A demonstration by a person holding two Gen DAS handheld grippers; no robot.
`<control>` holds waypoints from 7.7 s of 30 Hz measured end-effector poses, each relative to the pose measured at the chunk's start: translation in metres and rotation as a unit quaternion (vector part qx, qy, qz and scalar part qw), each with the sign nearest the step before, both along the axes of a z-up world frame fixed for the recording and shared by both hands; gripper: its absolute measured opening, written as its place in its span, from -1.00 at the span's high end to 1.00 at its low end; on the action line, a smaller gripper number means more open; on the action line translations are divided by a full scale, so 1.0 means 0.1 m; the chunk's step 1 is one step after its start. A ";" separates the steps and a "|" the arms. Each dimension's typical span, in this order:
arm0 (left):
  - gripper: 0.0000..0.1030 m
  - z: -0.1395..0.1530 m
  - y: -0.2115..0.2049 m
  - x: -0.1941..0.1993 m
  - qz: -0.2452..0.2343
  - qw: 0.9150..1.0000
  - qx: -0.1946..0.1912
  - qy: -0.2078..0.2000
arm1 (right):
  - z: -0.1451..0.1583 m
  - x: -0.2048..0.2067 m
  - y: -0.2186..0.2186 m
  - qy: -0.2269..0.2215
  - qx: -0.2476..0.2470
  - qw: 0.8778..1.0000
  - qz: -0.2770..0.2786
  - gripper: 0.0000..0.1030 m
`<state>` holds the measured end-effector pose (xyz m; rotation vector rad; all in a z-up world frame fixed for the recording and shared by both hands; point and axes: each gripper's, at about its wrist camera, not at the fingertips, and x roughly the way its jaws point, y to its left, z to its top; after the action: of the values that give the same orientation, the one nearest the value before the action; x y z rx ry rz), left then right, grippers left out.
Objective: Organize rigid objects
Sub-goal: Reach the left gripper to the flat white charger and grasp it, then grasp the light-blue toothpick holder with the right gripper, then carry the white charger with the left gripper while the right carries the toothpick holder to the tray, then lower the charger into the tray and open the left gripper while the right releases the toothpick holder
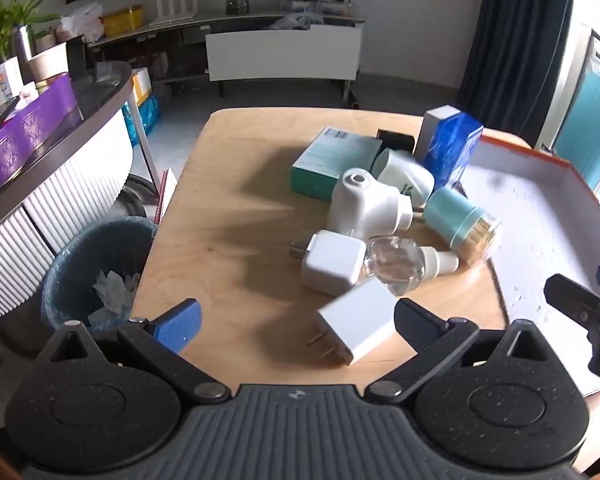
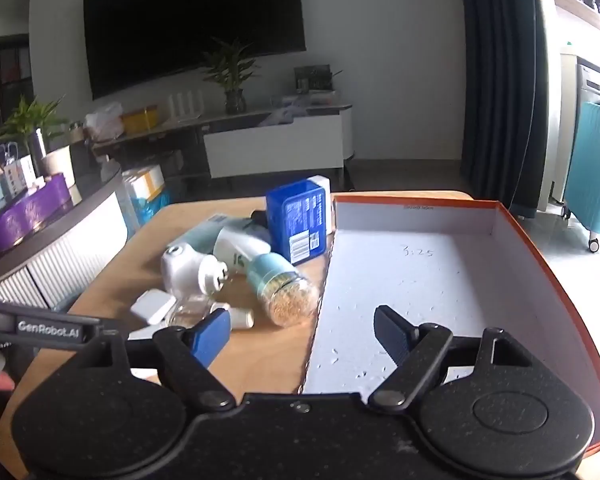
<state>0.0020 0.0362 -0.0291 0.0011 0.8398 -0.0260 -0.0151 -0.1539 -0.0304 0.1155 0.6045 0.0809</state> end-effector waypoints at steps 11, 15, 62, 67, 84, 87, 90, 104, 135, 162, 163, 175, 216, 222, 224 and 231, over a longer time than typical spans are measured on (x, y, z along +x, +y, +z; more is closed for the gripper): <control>-1.00 -0.08 -0.06 -0.01 0.035 0.998 -0.041 0.019 | -0.03 0.05 -0.04 0.031 0.012 0.999 0.001 -0.80; -1.00 -0.05 -0.09 -0.03 0.034 0.998 -0.043 0.012 | -0.02 0.04 -0.08 0.028 0.022 0.999 0.001 -0.80; -1.00 -0.29 -0.19 0.09 0.020 0.998 -0.026 0.046 | -0.03 0.05 -0.01 0.039 0.034 0.998 0.025 -0.81; -1.00 -0.39 -0.26 0.16 -0.019 0.999 0.004 0.039 | -0.05 0.06 -0.03 0.042 0.034 0.998 0.024 -0.81; -0.22 -0.35 -0.22 0.15 -0.066 0.997 -0.044 -0.003 | -0.01 0.40 -0.02 0.061 0.009 0.997 0.051 -0.81; -0.22 -0.28 -0.19 0.10 -0.064 0.997 -0.048 -0.010 | 0.01 0.58 0.02 0.067 -0.008 0.995 0.069 -0.81; -0.22 -0.21 -0.15 0.07 -0.059 0.997 -0.057 -0.018 | -0.01 0.80 0.06 0.079 -0.018 0.993 0.083 -0.81; -0.22 -0.16 0.02 0.23 -0.026 0.997 -0.070 -0.028 | -0.43 1.60 0.27 0.168 -0.070 0.977 0.107 -0.69; -0.22 0.13 -0.37 0.22 -0.053 0.994 -0.076 -0.055 | 0.11 0.66 -0.24 0.094 0.003 0.995 0.043 -0.14; -0.22 0.14 -1.23 0.42 -0.133 0.988 -0.061 -0.051 | 0.19 0.48 -1.00 0.072 0.018 0.996 -0.044 -0.14; -0.22 0.14 -1.26 0.43 -0.135 0.988 -0.062 -0.050 | 0.18 0.49 -1.03 0.072 0.018 0.996 -0.048 -0.14; -0.22 0.08 -1.64 0.65 -0.160 0.984 -0.063 -0.041 | 0.17 0.67 -1.33 0.074 0.012 0.995 -0.068 -0.14; -0.22 -0.24 -1.96 1.51 -0.134 0.989 -0.064 -0.003 | -0.28 1.96 -1.74 0.122 -0.003 0.990 -0.076 -0.16; -0.22 -0.26 -2.08 1.57 -0.147 0.987 -0.068 -0.001 | -0.01 1.79 -1.82 0.070 0.008 0.995 -0.075 -0.24; -0.22 -0.27 -2.14 1.58 -0.152 0.985 -0.076 0.002 | 0.09 1.70 -1.87 0.054 0.008 0.995 -0.081 -0.29; -0.73 -0.16 -2.20 1.49 -0.170 0.982 -0.082 -0.017 | 0.24 1.45 -1.94 0.030 -0.009 0.994 -0.106 -0.35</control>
<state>0.1512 -0.1843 -0.0451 -0.0099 0.7941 -0.4169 0.1295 -0.3483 -0.0065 0.1650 0.6502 -0.1342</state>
